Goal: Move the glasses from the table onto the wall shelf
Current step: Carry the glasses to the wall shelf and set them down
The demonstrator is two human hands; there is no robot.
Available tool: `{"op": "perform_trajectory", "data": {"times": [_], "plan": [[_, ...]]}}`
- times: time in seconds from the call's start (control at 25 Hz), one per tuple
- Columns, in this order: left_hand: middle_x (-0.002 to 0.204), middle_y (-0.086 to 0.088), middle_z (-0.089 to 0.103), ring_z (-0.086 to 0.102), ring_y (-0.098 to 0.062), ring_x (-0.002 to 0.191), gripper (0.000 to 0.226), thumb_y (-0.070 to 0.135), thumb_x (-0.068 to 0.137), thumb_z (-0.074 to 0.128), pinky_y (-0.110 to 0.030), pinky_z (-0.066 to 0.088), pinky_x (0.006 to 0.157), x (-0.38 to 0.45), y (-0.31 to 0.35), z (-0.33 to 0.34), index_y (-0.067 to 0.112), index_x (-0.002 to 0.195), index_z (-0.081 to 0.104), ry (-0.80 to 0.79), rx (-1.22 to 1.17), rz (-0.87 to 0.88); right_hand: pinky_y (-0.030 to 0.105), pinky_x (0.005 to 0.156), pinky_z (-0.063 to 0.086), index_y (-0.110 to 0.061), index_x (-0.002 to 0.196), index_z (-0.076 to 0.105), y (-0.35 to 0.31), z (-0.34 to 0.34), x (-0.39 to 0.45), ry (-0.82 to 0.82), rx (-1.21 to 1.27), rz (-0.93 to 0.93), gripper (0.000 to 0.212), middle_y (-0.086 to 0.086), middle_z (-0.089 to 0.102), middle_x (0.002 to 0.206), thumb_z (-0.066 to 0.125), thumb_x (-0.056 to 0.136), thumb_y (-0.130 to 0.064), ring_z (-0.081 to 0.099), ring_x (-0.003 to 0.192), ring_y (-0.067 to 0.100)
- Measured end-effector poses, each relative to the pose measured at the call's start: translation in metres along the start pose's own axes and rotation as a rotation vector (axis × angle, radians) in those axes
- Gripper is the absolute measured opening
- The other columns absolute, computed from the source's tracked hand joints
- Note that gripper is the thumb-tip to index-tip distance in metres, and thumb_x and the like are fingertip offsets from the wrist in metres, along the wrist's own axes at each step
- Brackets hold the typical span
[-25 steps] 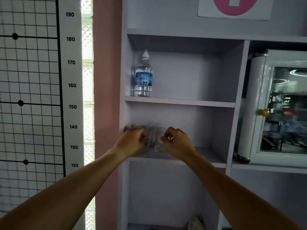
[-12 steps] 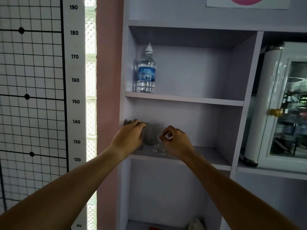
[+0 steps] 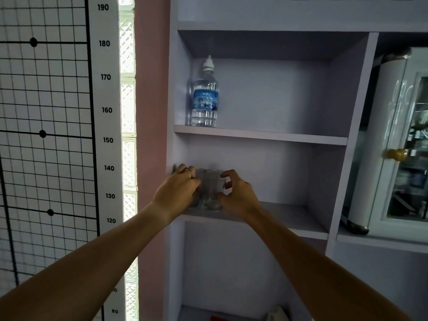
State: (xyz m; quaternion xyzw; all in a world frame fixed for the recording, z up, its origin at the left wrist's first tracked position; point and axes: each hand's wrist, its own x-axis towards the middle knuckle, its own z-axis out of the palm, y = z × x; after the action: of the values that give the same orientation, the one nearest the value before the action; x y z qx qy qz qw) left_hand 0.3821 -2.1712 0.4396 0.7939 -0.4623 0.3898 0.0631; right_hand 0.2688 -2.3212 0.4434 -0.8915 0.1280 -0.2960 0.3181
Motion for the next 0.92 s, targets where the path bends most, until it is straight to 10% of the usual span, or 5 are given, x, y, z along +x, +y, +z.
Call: {"op": "perform_trajectory", "data": {"times": [0.4, 0.52, 0.92], "plan": [[0.104, -0.007, 0.071, 0.064, -0.027, 0.101, 0.016, 0.025, 0.078, 0.073, -0.041, 0.051, 0.095, -0.010, -0.004, 0.002, 0.016, 0.091, 0.070, 0.042, -0.021, 0.081, 0.025, 0.066, 0.047, -0.020, 0.137, 0.040, -0.004, 0.002, 0.002, -0.021, 0.008, -0.042, 0.057, 0.005, 0.061, 0.100, 0.068, 0.088, -0.016, 0.059, 0.082, 0.018], [0.094, -0.001, 0.067, 0.062, -0.020, 0.084, 0.012, 0.025, 0.086, 0.057, -0.026, 0.046, 0.071, -0.019, -0.007, -0.005, 0.017, 0.086, 0.066, 0.007, -0.213, 0.076, 0.021, 0.056, 0.047, -0.021, 0.134, 0.034, -0.002, 0.004, -0.002, 0.012, 0.013, -0.039, 0.062, 0.002, 0.062, 0.086, 0.070, 0.085, -0.015, 0.060, 0.070, 0.015], [0.076, 0.019, 0.065, 0.058, 0.005, 0.066, 0.010, 0.032, 0.085, 0.065, -0.025, 0.055, 0.067, -0.149, -0.059, -0.057, 0.033, 0.095, 0.066, -0.181, -0.229, -0.291, 0.022, 0.057, 0.046, -0.025, 0.086, 0.060, -0.044, 0.071, -0.042, -0.236, 0.038, -0.314, 0.011, -0.008, 0.063, 0.069, 0.071, 0.085, -0.026, 0.060, 0.062, 0.011]]}}
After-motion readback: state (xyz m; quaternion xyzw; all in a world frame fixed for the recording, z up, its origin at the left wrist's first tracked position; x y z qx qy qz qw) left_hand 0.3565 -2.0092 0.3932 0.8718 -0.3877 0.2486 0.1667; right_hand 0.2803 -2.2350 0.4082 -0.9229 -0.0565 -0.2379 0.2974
